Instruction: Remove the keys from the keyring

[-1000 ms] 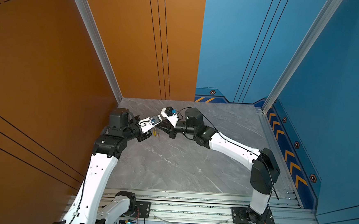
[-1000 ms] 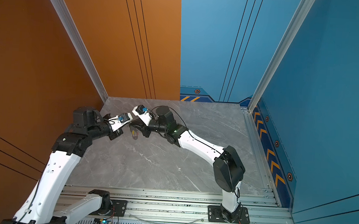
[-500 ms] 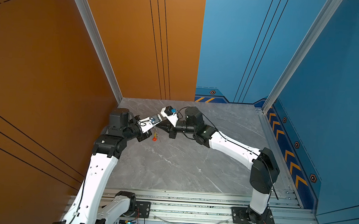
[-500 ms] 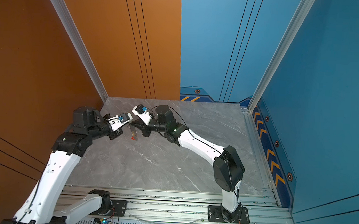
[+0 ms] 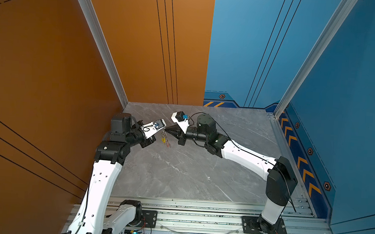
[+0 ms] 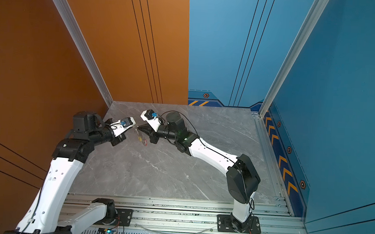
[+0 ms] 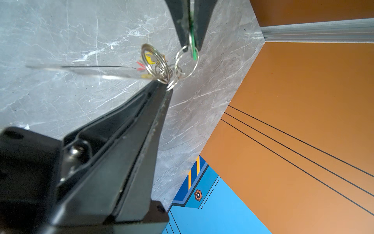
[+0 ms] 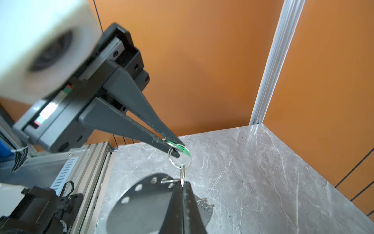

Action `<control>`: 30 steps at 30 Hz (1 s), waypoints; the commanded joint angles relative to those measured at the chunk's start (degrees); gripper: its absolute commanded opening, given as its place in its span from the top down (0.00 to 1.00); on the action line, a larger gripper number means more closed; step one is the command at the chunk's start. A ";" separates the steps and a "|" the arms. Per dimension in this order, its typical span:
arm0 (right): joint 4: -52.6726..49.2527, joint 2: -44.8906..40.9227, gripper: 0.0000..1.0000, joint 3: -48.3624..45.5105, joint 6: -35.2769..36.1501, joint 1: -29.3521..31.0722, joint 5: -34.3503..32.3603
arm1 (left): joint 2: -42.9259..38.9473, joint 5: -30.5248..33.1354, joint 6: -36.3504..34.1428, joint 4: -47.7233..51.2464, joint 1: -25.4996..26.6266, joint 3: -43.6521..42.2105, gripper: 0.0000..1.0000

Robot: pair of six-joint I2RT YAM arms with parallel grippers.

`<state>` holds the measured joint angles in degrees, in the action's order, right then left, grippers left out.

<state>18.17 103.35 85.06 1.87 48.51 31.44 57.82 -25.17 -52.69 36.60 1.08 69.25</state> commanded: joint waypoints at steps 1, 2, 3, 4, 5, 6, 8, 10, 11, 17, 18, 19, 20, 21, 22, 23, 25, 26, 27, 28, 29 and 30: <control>6.13 -3.41 1.00 -1.62 -4.26 -1.20 -2.80 | -0.18 2.34 -0.11 -1.22 -2.31 -0.64 1.00; 7.33 -3.65 1.00 -1.90 -4.88 -1.16 -2.99 | -0.28 2.34 -0.07 -1.22 -2.47 -0.89 1.00; 8.23 -3.82 1.00 -2.11 -5.65 -1.23 -3.19 | -0.33 2.39 -0.18 -1.18 -2.65 -1.21 1.00; 9.07 -3.91 1.00 -2.26 -6.17 -1.23 -3.31 | -0.43 2.36 -0.21 -1.16 -2.76 -1.60 1.00; 9.80 -4.05 1.00 -2.26 -6.69 -1.30 -3.55 | -0.60 2.32 -0.21 -1.18 -2.98 -2.03 1.00; 10.49 -4.19 1.00 -2.39 -7.22 -1.34 -3.73 | -0.77 2.32 -0.02 -1.22 -3.10 -2.30 1.00; 11.97 -4.30 1.00 -2.47 -8.29 -1.24 -4.05 | -1.08 2.03 0.36 -1.26 -3.33 -3.10 1.00; 13.55 -4.53 1.00 -2.57 -9.38 -1.23 -4.36 | -1.30 2.05 0.34 -1.21 -3.62 -4.01 1.00; 14.08 -4.48 1.00 -2.51 -9.81 -1.30 -4.28 | -1.40 1.86 0.54 -1.23 -3.79 -4.39 1.00; 16.47 -3.82 1.00 -2.13 -11.96 -1.32 -3.46 | -1.83 0.40 1.82 -1.79 -4.26 -5.48 1.00; 16.32 -3.64 1.00 -1.93 -12.05 -1.31 -3.12 | -1.84 -0.09 2.21 -2.00 -4.25 -5.30 1.00; 15.96 -3.53 1.00 -1.80 -11.85 -1.24 -2.89 | -1.84 -0.52 2.84 -2.35 -4.25 -4.91 1.00; 15.48 -3.34 1.00 -1.73 -11.42 -1.15 -2.79 | -1.92 -0.89 3.33 -2.80 -4.25 -4.67 1.00; 15.17 -3.24 1.00 -1.80 -11.11 -1.09 -2.73 | -1.84 -1.18 3.72 -3.02 -4.24 -4.23 1.00; 14.93 -3.01 1.00 -1.86 -10.86 -0.97 -2.63 | -1.75 -1.74 4.11 -3.11 -4.20 -3.76 1.00; 14.55 -2.79 1.00 -1.90 -10.65 -0.96 -2.33 | -1.68 -2.40 4.65 -3.15 -4.16 -3.22 1.00; 12.72 -2.30 1.00 -1.66 -9.35 -0.76 -1.59 | -1.66 -2.83 5.21 -3.16 -3.77 -2.35 1.00; 11.83 -2.14 1.00 -1.55 -8.72 -0.60 -1.35 | -1.66 -2.88 5.23 -3.11 -3.64 -1.96 1.00; 11.21 -1.95 1.00 -1.46 -8.15 -0.52 -1.02 | -1.74 -2.92 5.31 -3.15 -3.55 -1.51 1.00; 10.26 -1.68 1.00 -1.18 -7.33 -0.28 -0.75 | -1.75 -3.05 5.38 -3.12 -3.46 -1.19 1.00; 9.22 -1.35 1.00 -0.91 -6.54 -0.01 -0.58 | -1.83 -3.28 5.42 -3.12 -3.45 -0.75 1.00; 8.63 -1.17 0.98 -0.86 -5.91 0.17 -0.34 | -1.92 -3.46 5.50 -3.12 -3.37 -0.45 1.00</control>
<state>27.90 103.11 82.43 -6.83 48.62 30.35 56.31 -28.99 -48.73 32.62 -1.56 66.61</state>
